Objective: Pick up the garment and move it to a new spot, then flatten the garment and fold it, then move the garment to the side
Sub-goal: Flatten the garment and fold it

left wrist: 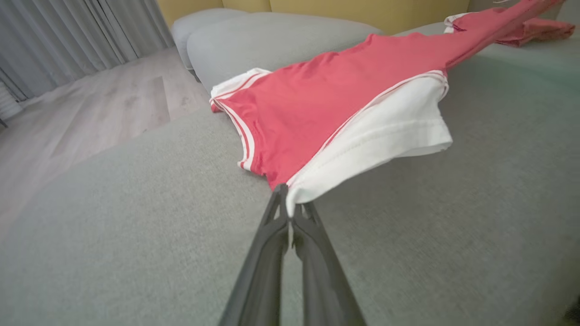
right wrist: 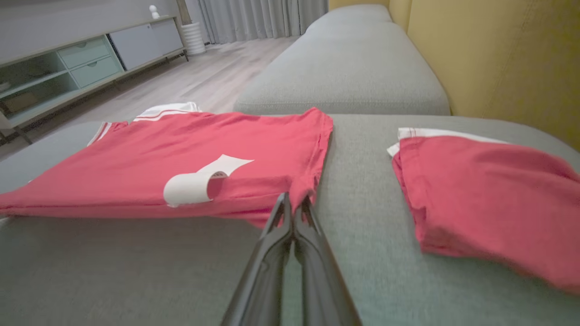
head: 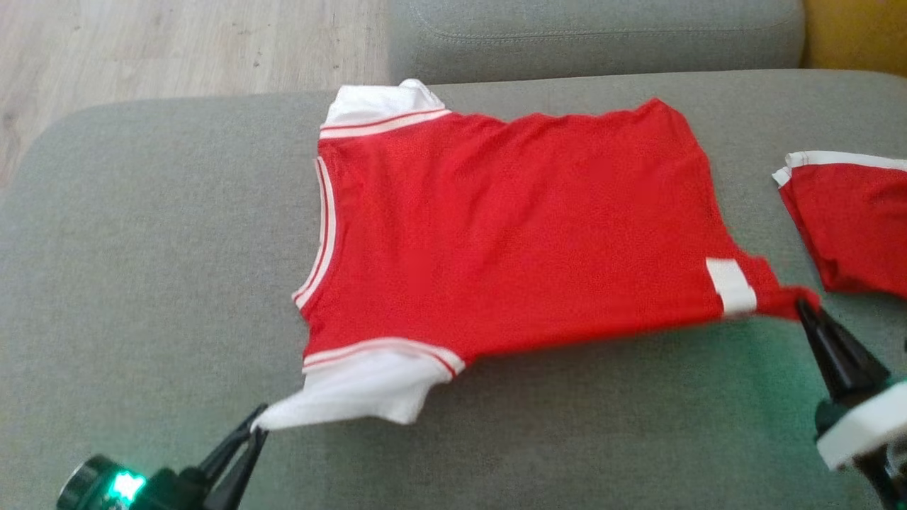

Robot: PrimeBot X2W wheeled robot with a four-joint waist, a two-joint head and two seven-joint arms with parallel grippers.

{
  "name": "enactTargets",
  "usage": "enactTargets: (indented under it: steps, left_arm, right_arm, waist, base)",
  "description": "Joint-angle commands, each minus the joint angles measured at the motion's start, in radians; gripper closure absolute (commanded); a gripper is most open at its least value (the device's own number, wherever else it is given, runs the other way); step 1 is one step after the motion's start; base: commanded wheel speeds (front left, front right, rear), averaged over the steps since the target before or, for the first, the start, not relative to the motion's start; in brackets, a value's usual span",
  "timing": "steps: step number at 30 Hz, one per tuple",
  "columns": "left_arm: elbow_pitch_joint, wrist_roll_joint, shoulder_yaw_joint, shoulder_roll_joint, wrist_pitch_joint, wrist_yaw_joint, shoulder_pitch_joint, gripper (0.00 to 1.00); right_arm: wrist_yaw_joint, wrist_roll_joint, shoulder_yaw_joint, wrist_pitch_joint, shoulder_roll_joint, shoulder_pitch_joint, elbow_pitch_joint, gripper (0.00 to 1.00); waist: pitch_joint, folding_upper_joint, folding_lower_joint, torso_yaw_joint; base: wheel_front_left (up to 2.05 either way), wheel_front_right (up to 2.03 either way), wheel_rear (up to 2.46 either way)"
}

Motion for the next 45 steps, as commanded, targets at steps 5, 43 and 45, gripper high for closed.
enactTargets:
  steps: [5,43,45]
  left_arm:
    - [-0.067,-0.019,0.050,0.049,0.018,0.016,-0.037,1.00]
    - [0.459,0.101,0.044,-0.204,-0.075,-0.085,-0.671,0.00]
    - [0.449,0.051,0.064,-0.230,-0.075,-0.074,-0.612,0.00]
  right_arm:
    - [-0.001,-0.033,-0.093,0.034,-0.027,0.067,-0.080,1.00]
    - [-0.001,-0.173,-0.125,0.008,0.134,-0.287,0.104,0.00]
    - [-0.001,-0.181,-0.135,-0.007,0.142,-0.273,0.103,0.00]
  waist:
    - [0.029,-0.0001,0.0002,0.009]
    - [0.249,-0.0001,0.0002,0.028]
    - [0.235,-0.0001,0.0002,0.027]
  base:
    - [0.00,0.00,0.00]
    - [0.00,0.00,0.00]
    - [0.00,0.00,0.00]
